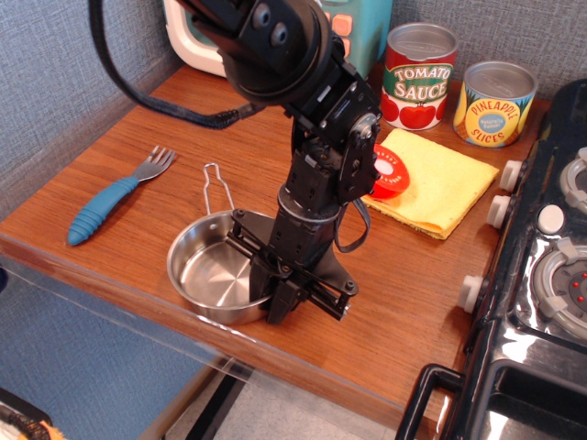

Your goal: Move the pot in front of the microwave buttons.

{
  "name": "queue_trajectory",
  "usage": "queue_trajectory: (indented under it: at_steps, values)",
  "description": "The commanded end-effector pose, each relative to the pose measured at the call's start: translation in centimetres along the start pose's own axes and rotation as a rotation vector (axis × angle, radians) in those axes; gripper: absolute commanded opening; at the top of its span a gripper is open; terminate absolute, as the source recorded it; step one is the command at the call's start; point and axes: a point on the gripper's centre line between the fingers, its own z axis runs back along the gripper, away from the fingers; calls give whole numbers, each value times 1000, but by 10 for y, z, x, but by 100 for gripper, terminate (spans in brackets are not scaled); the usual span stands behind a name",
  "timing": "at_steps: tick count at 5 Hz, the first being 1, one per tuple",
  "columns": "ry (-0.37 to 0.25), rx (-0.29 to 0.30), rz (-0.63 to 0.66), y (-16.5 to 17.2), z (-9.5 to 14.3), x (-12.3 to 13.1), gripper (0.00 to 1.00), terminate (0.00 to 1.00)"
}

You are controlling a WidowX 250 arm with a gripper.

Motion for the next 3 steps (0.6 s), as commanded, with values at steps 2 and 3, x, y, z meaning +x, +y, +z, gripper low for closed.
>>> queue_trajectory:
  at_steps: [2,3]
  values:
    - [-188,-173,23,-6,83,21,0,0]
    - [-230,-214,142,17,109,54,0,0]
